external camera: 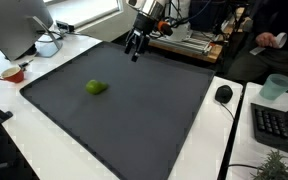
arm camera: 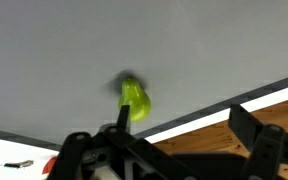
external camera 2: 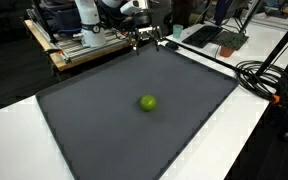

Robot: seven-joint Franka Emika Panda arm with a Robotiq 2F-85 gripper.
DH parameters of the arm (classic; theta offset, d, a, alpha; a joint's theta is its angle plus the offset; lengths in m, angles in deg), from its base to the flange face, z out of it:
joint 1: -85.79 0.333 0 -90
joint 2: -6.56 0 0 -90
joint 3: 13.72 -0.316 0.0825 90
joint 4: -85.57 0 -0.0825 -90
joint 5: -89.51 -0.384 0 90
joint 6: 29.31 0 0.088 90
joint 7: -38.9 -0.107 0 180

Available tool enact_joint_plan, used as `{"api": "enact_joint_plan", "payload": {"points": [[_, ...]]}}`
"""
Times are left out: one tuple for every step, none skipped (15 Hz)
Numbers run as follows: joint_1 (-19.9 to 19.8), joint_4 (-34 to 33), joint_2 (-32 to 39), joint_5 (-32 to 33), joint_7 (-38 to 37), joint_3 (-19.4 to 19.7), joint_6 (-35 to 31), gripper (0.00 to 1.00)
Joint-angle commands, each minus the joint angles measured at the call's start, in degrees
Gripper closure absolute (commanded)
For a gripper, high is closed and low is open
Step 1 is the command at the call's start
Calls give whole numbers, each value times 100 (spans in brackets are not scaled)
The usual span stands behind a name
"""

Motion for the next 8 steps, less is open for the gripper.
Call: {"api": "enact_joint_plan", "payload": {"points": [[-721, -143, -1041, -839, 390, -542, -799, 0], [-853, -139, -1320, -1188, 529, -668, -940, 0], [-953, -121, -1621, -1584, 651, -812, -1073, 0], [-1027, -125, -1896, -1985, 827, -940, -1199, 0], [-1072, -129, -2155, -2380, 1019, -1062, -1285, 0], [-1124, -143, -2432, -2707, 1191, -1197, -1389, 0], [-1180, -162, -2719, -2935, 1318, -1326, -1491, 0], [-1211, -183, -3012, -3124, 1428, -1428, -1578, 0]]}}
